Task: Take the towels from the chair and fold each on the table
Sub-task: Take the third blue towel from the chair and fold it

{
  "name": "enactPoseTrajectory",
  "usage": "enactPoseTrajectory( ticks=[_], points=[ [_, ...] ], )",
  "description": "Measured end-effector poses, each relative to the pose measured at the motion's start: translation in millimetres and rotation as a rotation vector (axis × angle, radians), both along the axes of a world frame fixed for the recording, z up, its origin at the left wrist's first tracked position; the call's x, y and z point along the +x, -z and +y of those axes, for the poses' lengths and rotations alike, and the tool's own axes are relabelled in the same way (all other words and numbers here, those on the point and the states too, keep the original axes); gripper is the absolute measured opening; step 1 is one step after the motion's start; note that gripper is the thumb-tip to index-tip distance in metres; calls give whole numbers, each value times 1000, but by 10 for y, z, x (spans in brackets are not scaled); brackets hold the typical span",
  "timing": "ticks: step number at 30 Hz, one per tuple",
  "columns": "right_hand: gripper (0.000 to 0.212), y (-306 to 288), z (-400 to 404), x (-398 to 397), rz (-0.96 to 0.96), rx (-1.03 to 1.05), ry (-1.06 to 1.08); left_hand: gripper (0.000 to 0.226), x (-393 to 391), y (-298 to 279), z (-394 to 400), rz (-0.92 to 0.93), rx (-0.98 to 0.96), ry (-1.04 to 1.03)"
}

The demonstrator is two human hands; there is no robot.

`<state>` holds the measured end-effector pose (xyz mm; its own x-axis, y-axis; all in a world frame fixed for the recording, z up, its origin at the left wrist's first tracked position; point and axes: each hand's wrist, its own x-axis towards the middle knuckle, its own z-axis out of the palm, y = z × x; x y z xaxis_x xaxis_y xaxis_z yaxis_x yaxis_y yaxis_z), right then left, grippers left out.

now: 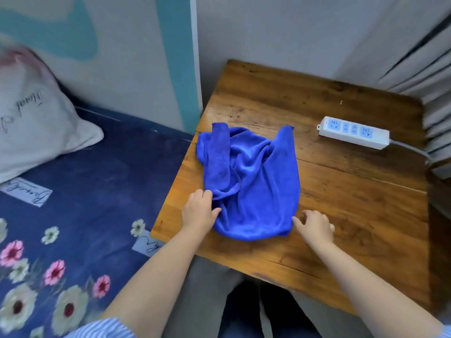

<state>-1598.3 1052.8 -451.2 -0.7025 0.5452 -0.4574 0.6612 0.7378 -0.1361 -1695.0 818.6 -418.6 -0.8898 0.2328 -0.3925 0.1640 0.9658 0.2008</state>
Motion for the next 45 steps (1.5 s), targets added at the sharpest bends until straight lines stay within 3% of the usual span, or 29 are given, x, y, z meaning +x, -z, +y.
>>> enactPoseTrajectory(
  ticks=[5, 11, 14, 17, 19, 20, 22, 24, 26, 30, 33, 38, 42, 45],
  points=[
    [33, 123, -130, -58, 8, -174, 213, 38, -19, 84, 77, 58, -31, 57],
    [15, 56, -214, -178, 116, -279, 325, 19, -133, 40, 163, 63, 55, -33],
    [21, -106, -147, -274, 248, -313, 309, 9, -214, 38, 125, 5, 291, -211],
    [32, -271, -58, -493, 266, -269, 231, 35, -301, -3, 19, -125, 650, -534],
    [20, -393, -65, -702, 324, -235, 183, 34, -364, -42, -70, -229, 754, -695],
    [14, -454, -103, -807, 363, -212, 127, 32, -391, -51, -120, -315, 777, -765],
    [25, -538, -222, -984, 376, -216, -114, 33, -406, -64, -204, -484, 741, -809],
    [29, -549, -356, -1083, 250, -265, -431, 35, -371, -34, -310, -532, 657, -791],
    [36, -465, -440, -1074, 102, -312, -570, 34, -303, 41, -436, -539, 635, -794],
    [34, -228, -434, -827, 206, -195, -413, 39, -198, 245, -628, -507, 563, -788],
    [25, -120, -423, -669, 279, -107, -319, 44, -156, 301, -671, -395, 419, -659],
    [22, -125, -558, -751, 230, -99, -284, 28, -137, 289, -657, -269, 315, -620],
    [21, -248, -547, -815, 218, -84, -216, 23, -157, 200, -699, -262, 427, -555],
    [20, -433, -317, -791, 306, -184, -8, 30, -246, 8, -726, -331, 646, -538]
  ],
)
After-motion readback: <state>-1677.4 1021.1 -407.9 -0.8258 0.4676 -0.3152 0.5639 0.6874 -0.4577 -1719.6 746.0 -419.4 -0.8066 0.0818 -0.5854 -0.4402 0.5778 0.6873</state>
